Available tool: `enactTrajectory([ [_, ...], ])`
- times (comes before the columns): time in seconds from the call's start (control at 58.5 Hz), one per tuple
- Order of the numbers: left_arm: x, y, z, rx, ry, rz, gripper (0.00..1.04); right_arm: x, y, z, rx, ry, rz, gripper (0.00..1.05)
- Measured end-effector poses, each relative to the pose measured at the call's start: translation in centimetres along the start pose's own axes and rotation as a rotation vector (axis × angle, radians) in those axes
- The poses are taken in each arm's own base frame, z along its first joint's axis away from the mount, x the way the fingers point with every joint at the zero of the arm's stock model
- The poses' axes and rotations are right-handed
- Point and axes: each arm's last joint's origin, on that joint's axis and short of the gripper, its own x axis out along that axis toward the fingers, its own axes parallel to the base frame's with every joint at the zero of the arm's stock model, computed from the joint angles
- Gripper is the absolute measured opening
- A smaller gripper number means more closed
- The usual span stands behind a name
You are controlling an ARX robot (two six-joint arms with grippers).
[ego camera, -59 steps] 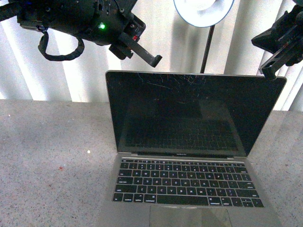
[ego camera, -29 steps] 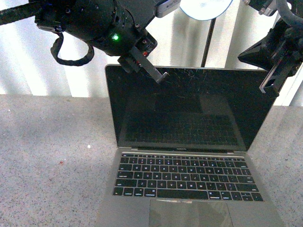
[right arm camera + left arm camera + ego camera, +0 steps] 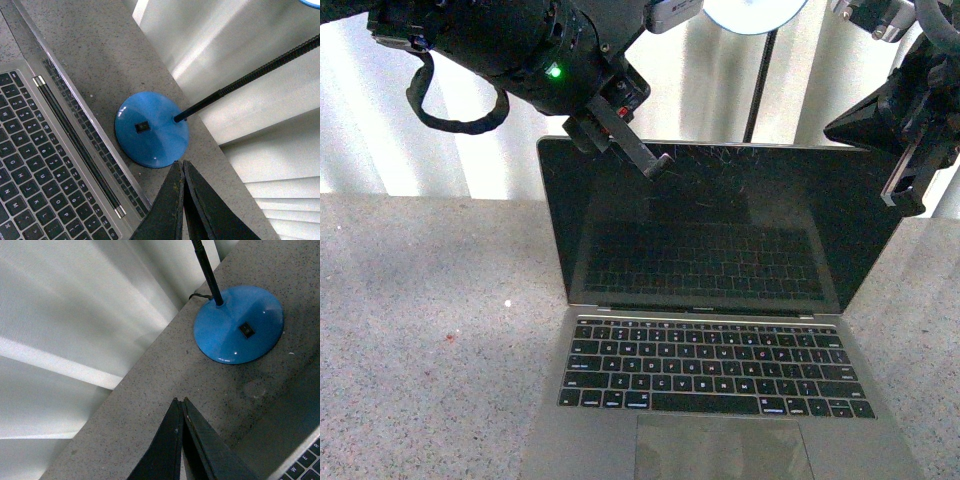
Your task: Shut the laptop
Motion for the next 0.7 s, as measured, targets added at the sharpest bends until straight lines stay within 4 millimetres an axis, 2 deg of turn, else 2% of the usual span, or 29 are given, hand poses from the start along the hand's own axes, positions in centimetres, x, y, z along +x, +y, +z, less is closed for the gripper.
enactTrajectory([
  [0.359, -0.9, -0.7, -0.5, 0.017, 0.034, -0.049, 0.04, -0.6, 0.8, 0.0, -0.018, 0.038, 0.083, 0.03],
  [0.7, -1.7, -2.0, -1.9, 0.014, 0.071, -0.12, 0.04, -0.4, 2.4, -0.4, -0.052, 0.07, 0.161, 0.03],
])
